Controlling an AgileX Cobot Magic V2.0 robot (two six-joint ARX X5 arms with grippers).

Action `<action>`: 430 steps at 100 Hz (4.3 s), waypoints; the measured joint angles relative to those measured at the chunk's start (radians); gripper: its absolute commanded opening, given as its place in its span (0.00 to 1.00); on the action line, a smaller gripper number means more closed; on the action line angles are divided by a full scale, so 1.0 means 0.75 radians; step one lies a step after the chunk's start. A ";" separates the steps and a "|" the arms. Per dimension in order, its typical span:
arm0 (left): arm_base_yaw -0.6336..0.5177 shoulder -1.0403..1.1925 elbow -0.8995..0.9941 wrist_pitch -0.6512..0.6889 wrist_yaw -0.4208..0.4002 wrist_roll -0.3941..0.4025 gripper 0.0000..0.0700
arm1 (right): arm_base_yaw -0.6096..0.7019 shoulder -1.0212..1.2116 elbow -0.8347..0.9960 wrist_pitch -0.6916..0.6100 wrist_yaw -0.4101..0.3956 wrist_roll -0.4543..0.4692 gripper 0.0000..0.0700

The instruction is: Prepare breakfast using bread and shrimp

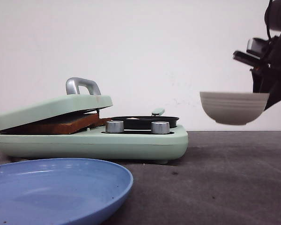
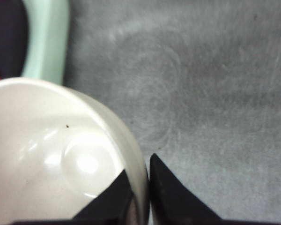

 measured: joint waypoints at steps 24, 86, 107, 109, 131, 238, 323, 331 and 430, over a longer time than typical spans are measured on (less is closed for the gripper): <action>0.000 0.000 0.000 0.000 0.000 -0.001 0.73 | -0.009 0.114 0.000 0.022 -0.001 -0.005 0.00; 0.000 0.000 0.000 0.000 0.001 -0.001 0.73 | -0.010 0.214 0.000 0.066 0.003 -0.006 0.00; 0.000 0.000 0.000 -0.001 0.001 -0.001 0.73 | -0.010 0.215 0.000 0.034 0.024 -0.036 0.03; 0.000 0.000 0.000 0.000 0.000 -0.001 0.73 | -0.010 0.215 -0.001 0.032 0.032 -0.039 0.05; 0.000 0.000 0.000 0.000 0.000 -0.001 0.73 | -0.010 0.214 0.000 0.032 0.037 -0.041 0.56; 0.000 0.000 0.000 -0.013 0.031 -0.036 0.35 | 0.042 -0.572 0.000 0.078 -0.165 -0.062 0.48; 0.000 -0.200 -0.151 0.181 -0.021 -0.224 0.00 | 0.409 -1.336 -0.454 0.388 -0.032 -0.216 0.00; 0.000 -0.321 -0.227 0.184 -0.059 -0.269 0.00 | 0.423 -1.466 -0.623 0.471 -0.014 -0.214 0.00; 0.000 -0.461 -0.346 0.087 -0.173 -0.484 0.00 | 0.434 -2.116 -1.364 0.361 0.109 -0.058 0.00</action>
